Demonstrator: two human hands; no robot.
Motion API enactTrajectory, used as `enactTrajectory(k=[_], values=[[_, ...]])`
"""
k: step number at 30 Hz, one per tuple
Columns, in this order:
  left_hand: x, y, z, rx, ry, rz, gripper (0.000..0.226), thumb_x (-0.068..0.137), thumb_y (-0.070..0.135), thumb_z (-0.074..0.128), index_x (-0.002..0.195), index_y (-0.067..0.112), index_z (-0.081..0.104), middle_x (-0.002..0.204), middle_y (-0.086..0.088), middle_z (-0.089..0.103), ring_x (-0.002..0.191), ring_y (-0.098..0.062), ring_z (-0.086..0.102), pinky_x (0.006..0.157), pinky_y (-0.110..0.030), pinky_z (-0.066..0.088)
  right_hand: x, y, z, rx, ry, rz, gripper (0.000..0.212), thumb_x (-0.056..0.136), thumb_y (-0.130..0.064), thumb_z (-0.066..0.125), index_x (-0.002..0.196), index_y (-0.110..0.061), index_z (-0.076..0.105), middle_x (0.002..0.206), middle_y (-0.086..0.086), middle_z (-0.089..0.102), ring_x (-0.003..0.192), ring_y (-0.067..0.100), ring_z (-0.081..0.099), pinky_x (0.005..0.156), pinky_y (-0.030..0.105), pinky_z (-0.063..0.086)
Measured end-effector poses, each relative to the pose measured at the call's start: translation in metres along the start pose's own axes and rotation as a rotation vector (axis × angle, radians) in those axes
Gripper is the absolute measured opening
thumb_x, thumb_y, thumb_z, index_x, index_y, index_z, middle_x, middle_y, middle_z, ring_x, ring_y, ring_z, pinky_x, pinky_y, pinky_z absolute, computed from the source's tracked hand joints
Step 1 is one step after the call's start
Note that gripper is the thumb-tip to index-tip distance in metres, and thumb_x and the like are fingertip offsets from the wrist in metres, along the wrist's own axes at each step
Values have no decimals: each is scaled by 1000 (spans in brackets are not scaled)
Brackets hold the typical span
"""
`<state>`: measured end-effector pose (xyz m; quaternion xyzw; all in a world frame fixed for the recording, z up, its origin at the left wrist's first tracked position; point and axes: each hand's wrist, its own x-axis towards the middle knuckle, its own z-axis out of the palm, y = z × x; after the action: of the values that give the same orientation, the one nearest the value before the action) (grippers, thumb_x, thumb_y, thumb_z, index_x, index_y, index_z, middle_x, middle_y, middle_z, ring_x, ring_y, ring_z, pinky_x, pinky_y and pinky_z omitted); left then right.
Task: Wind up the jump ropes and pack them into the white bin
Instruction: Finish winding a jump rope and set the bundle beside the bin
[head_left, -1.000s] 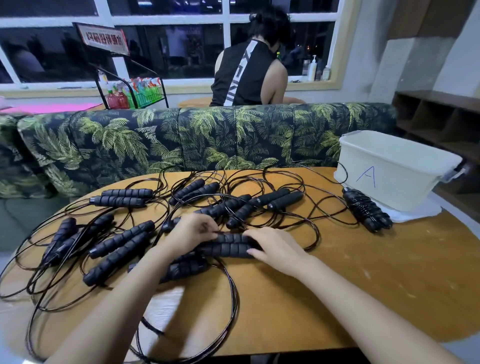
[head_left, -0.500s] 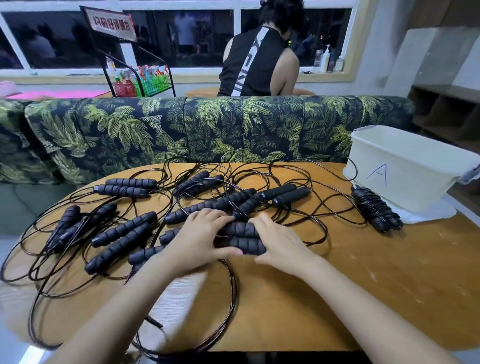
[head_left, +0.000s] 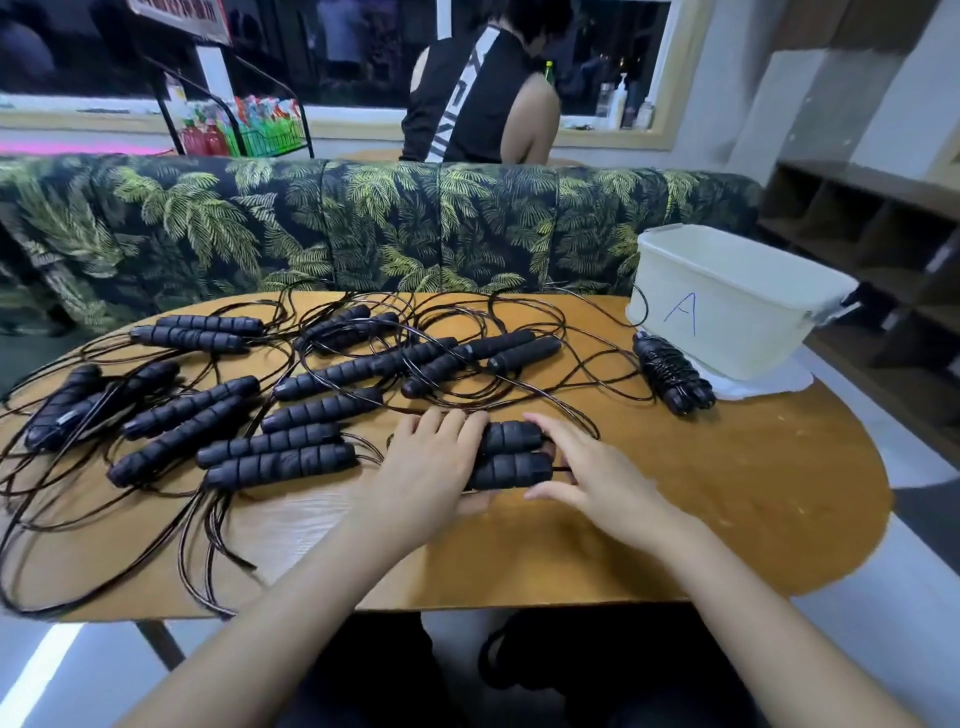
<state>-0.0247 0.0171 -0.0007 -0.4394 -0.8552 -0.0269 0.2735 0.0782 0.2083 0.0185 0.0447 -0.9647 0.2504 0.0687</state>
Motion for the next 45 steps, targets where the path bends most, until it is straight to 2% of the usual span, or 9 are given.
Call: enactTrajectory(k=[9,13,18,21,24,27,33,40,45], values=[[-31,16,33,-41,-182,2,75,72,67,37,120,12,54,102,-4,59,83,-26,58,69,-38,48,-9,15,36,-75,-33,25,84,76,-57,69,147,-31,33,101,-23,40,97,9,50,81,23,38],[-35,18,38,-50,-255,-73,81,70,80,33,123,22,51,98,-3,58,86,-28,56,81,-46,48,-12,21,44,-55,-60,65,84,77,-57,68,148,-35,29,118,-19,51,106,11,51,85,21,34],[-30,16,29,-134,-265,-141,81,72,80,33,126,20,48,100,1,60,88,-26,61,74,-40,47,-12,23,39,130,-88,124,85,80,-50,70,150,-37,23,136,-15,47,124,7,45,103,28,38],[-15,10,8,-454,-201,-309,73,73,72,52,126,22,48,111,5,59,101,-19,56,81,-34,44,-8,31,29,91,134,136,51,92,-32,59,140,-25,44,123,-11,58,114,8,54,99,33,46],[3,11,-17,-843,-89,-433,43,79,52,66,109,26,49,93,14,58,82,5,53,66,-13,39,-1,34,23,151,407,150,16,99,-15,50,107,-14,64,95,-6,67,92,3,63,81,25,51],[21,20,-28,-1177,-40,-502,23,87,26,67,103,16,52,79,13,55,67,12,52,61,-7,38,9,14,29,535,388,180,30,103,-14,41,86,-4,63,81,-7,66,81,-8,59,77,7,40],[34,30,-28,-1597,-152,-529,31,96,28,52,115,2,53,62,1,55,58,-13,49,49,-16,38,21,-4,38,915,207,174,35,99,-33,38,80,-16,62,82,-5,71,89,8,65,93,21,48],[31,19,-30,-1558,-317,-411,31,96,33,55,107,5,51,72,-16,62,57,-12,55,49,-16,42,21,-1,31,714,105,174,41,105,-21,36,78,-5,63,79,-3,68,84,3,63,81,13,47],[26,25,-25,-1489,-259,-328,48,76,43,70,109,13,52,89,-16,66,85,-29,65,83,-41,53,24,3,40,343,154,300,28,99,-15,44,80,-12,64,79,-3,66,78,17,61,74,37,49]])
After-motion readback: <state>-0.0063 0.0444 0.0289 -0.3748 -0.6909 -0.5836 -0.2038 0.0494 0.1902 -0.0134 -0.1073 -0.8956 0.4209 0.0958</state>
